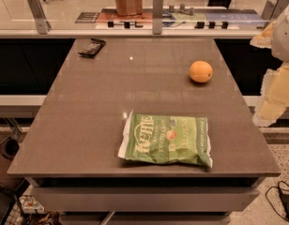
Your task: Move green jalapeno chip bag near rxbar chocolate
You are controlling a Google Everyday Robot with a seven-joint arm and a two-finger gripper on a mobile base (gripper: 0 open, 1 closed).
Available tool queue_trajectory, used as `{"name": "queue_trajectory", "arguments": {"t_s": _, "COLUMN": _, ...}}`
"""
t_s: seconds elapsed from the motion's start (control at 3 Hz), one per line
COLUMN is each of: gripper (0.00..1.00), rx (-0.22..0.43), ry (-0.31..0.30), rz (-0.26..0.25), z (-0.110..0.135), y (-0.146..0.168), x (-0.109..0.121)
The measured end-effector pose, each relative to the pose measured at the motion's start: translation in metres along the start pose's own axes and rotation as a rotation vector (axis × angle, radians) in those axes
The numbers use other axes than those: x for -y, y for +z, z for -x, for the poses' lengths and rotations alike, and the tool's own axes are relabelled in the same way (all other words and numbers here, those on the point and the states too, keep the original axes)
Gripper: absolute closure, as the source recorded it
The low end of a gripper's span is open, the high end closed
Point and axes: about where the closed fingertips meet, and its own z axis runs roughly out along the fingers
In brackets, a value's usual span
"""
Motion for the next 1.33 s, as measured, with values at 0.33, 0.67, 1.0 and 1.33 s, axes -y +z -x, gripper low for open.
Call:
{"name": "queue_trajectory", "arguments": {"t_s": 0.33, "gripper": 0.00, "rx": 0.001, "ry": 0.003, "rz": 0.002, "z": 0.000, "y": 0.004, "x": -0.001}}
{"name": "queue_trajectory", "arguments": {"t_s": 0.67, "gripper": 0.00, "rx": 0.004, "ry": 0.025, "rz": 0.037, "z": -0.002, "y": 0.027, "x": -0.010}}
{"name": "queue_trajectory", "arguments": {"t_s": 1.0, "gripper": 0.00, "rx": 0.030, "ry": 0.055, "rz": 0.089, "z": -0.003, "y": 0.065, "x": -0.029}}
{"name": "queue_trajectory", "arguments": {"t_s": 1.33, "gripper": 0.00, "rx": 0.109, "ry": 0.084, "rz": 0.149, "z": -0.002, "y": 0.108, "x": -0.049}}
